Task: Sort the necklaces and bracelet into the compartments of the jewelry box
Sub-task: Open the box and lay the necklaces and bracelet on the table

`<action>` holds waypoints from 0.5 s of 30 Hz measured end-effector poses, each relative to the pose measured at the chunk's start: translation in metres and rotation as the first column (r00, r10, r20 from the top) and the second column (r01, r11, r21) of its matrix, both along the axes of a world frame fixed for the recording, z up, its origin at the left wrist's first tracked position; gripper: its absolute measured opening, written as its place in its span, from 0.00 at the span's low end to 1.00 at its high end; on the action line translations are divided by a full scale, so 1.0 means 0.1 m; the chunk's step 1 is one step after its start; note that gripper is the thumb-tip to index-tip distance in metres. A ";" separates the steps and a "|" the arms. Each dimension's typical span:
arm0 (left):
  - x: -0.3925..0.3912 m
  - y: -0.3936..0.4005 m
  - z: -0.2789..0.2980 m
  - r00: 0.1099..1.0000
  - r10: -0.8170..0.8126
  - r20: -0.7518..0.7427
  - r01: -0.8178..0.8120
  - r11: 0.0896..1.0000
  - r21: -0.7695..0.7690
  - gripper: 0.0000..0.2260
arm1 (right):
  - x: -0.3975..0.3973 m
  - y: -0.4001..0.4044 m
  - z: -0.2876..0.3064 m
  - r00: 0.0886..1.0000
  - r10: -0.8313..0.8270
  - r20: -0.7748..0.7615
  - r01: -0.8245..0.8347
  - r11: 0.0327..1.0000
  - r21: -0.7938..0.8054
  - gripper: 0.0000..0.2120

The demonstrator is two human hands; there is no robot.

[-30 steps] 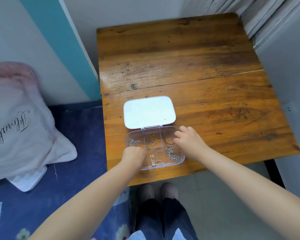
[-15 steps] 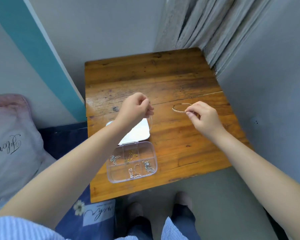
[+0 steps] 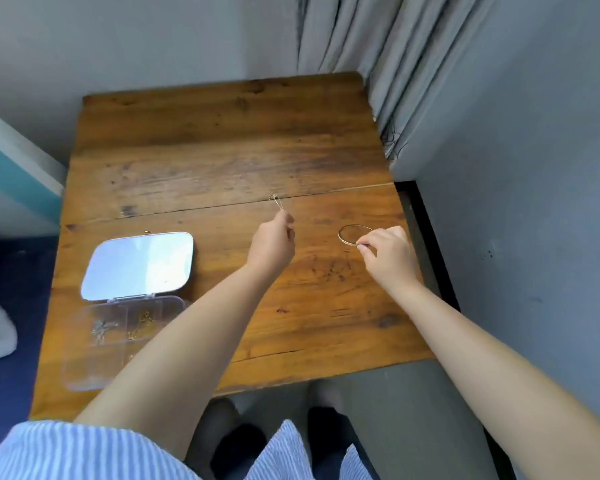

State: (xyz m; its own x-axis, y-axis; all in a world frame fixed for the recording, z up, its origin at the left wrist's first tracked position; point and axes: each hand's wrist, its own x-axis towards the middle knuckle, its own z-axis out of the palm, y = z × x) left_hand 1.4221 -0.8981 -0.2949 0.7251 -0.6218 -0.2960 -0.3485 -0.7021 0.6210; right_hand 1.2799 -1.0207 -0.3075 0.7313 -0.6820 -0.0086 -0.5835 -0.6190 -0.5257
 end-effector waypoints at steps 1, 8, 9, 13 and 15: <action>-0.14 0.03 -0.13 0.999 -0.049 0.023 0.047 0.996 0.082 0.07 | -0.10 0.01 -0.10 1.000 0.009 -0.022 -0.009 1.000 0.012 0.07; -0.99 0.31 -0.60 0.909 -0.413 0.055 0.346 0.822 0.452 0.05 | -0.82 0.26 -0.45 0.988 0.152 -0.021 -0.153 0.986 -0.065 0.06; -1.06 0.34 -0.64 0.900 -0.430 0.068 0.355 0.814 0.459 0.04 | -0.89 0.30 -0.49 0.988 0.150 -0.024 -0.151 0.985 -0.078 0.07; -1.23 0.48 -0.73 0.915 -0.386 0.122 0.301 0.850 0.433 0.08 | -1.08 0.42 -0.58 0.989 0.133 -0.066 -0.138 0.988 -0.068 0.08; -1.28 0.56 -0.76 0.916 -0.376 0.142 0.290 0.864 0.412 0.10 | -1.12 0.45 -0.60 0.987 0.135 -0.085 -0.141 0.987 -0.073 0.07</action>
State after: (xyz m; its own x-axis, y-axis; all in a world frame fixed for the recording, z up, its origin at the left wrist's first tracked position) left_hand 1.2938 -0.8420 -0.3707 0.5655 -0.7097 -0.4201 -0.6952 -0.6843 0.2203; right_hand 1.1680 -0.9756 -0.3674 0.8177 -0.5753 -0.0206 -0.5274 -0.7343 -0.4273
